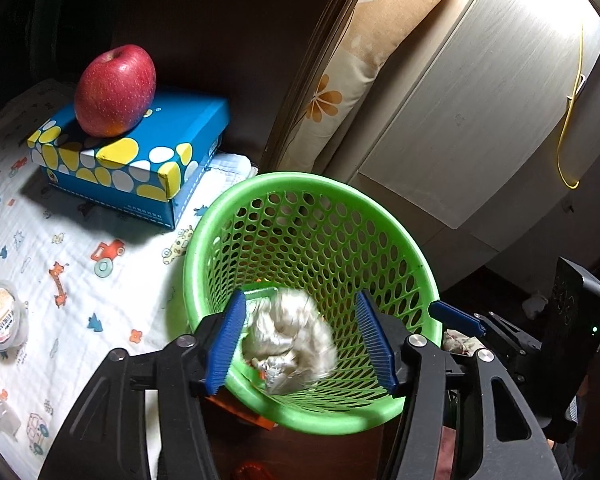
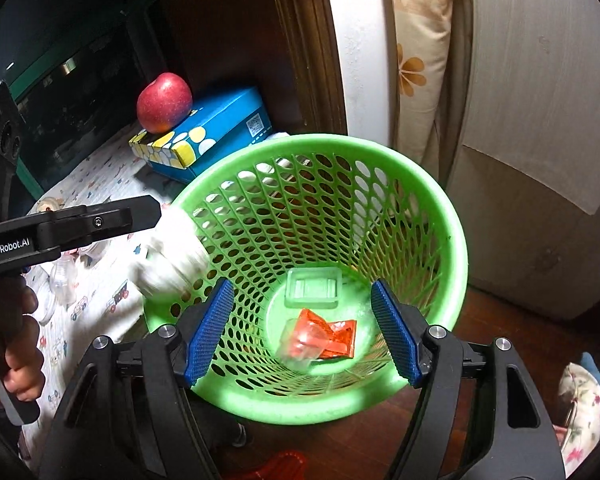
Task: Collect trash
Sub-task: 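Carry the tissue and cup to the green wastebasket and release both, then return to the table and grasp the white round lid with the left gripper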
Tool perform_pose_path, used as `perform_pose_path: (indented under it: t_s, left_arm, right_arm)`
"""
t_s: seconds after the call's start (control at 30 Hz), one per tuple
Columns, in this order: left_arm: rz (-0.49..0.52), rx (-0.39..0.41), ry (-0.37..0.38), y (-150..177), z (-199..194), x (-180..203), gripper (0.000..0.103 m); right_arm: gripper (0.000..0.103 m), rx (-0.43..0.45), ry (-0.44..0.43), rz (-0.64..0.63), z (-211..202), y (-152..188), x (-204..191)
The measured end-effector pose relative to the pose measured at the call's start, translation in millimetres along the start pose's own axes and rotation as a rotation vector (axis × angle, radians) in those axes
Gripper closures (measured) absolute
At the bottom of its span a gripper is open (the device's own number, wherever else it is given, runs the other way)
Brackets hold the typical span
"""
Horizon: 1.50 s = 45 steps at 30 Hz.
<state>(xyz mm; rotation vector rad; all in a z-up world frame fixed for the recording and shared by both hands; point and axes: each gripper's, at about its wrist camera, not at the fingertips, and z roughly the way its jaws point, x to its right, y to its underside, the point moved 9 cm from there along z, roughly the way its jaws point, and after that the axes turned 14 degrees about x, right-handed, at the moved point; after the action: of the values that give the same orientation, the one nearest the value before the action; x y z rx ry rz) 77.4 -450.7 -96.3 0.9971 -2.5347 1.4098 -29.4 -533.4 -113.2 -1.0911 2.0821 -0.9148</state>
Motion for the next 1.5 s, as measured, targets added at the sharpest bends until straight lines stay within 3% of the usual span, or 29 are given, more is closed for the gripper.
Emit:
perform_pose_path:
  t_s: [0.17, 0.43, 1.03, 1.23, 1.5]
  left_arm:
    - [-0.002, 0.008, -0.01, 4, -8, -3, 0.046]
    - [-0.018, 0.051, -0.122, 7, -50, -43, 0.043]
    - [-0.152, 0.147, -0.481, 40, -184, -208, 0.023]
    - [-0.187, 0.122, -0.602, 68, -220, -271, 0.016]
    - [-0.203, 0.049, -0.661, 108, -227, -320, 0.01]
  right_arm:
    - [0.029, 0.005, -0.005, 0.0, -3, -1, -1]
    - [0.025, 0.019, -0.06, -0.027, -6, -4, -32]
    - [0.022, -0.025, -0.23, -0.156, 12, 5, -156]
    - [0.022, -0.041, -0.283, -0.206, 16, 12, -198]
    - [0.022, -0.068, -0.338, -0.249, 23, 23, -242]
